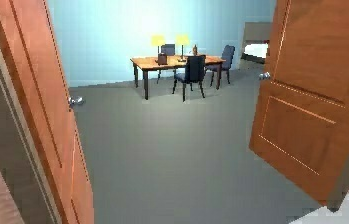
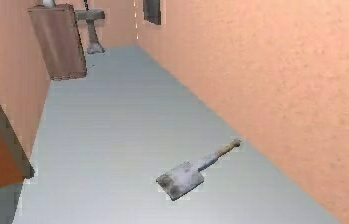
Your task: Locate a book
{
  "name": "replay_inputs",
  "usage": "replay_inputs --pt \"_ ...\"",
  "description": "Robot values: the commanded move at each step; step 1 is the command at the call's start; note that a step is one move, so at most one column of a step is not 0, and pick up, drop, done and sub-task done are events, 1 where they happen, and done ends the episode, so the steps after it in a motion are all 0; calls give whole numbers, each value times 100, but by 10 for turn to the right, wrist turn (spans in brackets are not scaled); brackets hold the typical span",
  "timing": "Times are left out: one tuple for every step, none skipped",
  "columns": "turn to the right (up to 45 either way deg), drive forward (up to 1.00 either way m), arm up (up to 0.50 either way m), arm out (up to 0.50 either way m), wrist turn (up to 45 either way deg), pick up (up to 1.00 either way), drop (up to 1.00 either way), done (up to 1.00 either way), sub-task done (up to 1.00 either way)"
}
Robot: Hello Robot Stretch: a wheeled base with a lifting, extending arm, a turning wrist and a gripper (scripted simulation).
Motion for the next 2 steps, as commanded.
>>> replay_inputs --pt "0 100 0 0 0 0 0 0 0" --pt "0 40 0 0 0 0 0 0 0"
